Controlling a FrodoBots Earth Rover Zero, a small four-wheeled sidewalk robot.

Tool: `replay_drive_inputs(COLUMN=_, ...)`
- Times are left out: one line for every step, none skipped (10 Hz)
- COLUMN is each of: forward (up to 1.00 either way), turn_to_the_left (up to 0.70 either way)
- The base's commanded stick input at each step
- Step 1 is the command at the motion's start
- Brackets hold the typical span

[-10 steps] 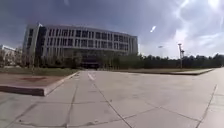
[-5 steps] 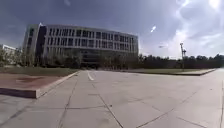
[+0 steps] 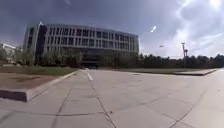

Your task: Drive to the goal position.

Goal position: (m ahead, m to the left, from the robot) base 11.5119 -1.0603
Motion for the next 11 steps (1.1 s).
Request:
replay_drive_inputs(forward=0.50, turn_to_the_left=0.00)
replay_drive_inputs(forward=0.50, turn_to_the_left=0.00)
replay_drive_inputs(forward=0.50, turn_to_the_left=0.00)
replay_drive_inputs(forward=0.50, turn_to_the_left=0.00)
replay_drive_inputs(forward=0.50, turn_to_the_left=0.00)
replay_drive_inputs(forward=0.50, turn_to_the_left=0.00)
replay_drive_inputs(forward=0.50, turn_to_the_left=0.00)
replay_drive_inputs(forward=0.50, turn_to_the_left=0.00)
replay_drive_inputs(forward=0.50, turn_to_the_left=0.00)
replay_drive_inputs(forward=0.50, turn_to_the_left=0.00)
replay_drive_inputs(forward=0.50, turn_to_the_left=0.00)
